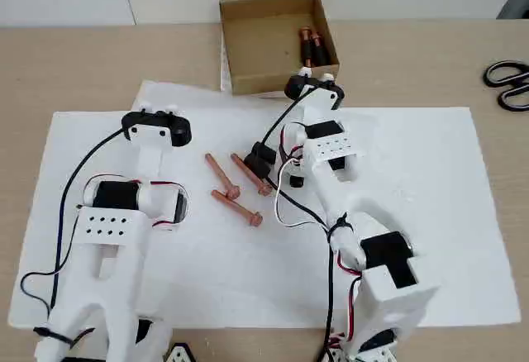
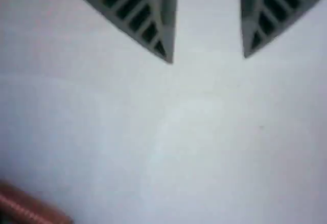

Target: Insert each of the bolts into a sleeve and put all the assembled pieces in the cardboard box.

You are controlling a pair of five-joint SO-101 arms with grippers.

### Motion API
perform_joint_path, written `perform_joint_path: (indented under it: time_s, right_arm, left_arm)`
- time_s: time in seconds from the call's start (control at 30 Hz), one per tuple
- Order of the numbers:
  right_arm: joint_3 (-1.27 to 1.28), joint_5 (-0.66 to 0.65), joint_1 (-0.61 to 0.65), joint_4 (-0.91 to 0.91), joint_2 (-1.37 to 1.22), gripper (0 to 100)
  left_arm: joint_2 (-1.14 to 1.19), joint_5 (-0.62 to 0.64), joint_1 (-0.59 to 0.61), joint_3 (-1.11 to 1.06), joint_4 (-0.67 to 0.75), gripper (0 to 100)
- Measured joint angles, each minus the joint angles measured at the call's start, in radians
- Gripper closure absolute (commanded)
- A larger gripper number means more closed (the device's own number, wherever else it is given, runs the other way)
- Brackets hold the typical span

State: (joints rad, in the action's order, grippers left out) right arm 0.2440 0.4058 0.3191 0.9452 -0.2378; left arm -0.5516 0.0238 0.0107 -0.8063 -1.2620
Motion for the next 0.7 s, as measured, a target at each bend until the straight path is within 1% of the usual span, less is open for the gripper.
perform_joint_path:
  time_s: [0.13, 0.27, 0.47, 0.63, 0.7]
  right_arm:
    - [-0.026, 0.0, -0.028, 0.032, -0.002, 98.1]
    - [-0.1, -0.044, -0.074, 0.109, -0.003, 98.1]
    - [-0.273, -0.137, -0.083, 0.315, -0.009, 97.5]
    - [-0.292, -0.189, -0.084, 0.365, -0.02, 86.5]
    - [-0.292, -0.195, -0.084, 0.368, -0.044, 85.9]
  left_arm:
    - [0.0, 0.0, 0.0, 0.0, 0.0, 92]
    - [0.0, 0.0, 0.0, 0.0, 0.0, 92]
    - [0.0, 0.0, 0.0, 0.0, 0.0, 92]
    - [0.0, 0.0, 0.0, 0.0, 0.0, 92]
    - [0.0, 0.0, 0.0, 0.0, 0.0, 92]
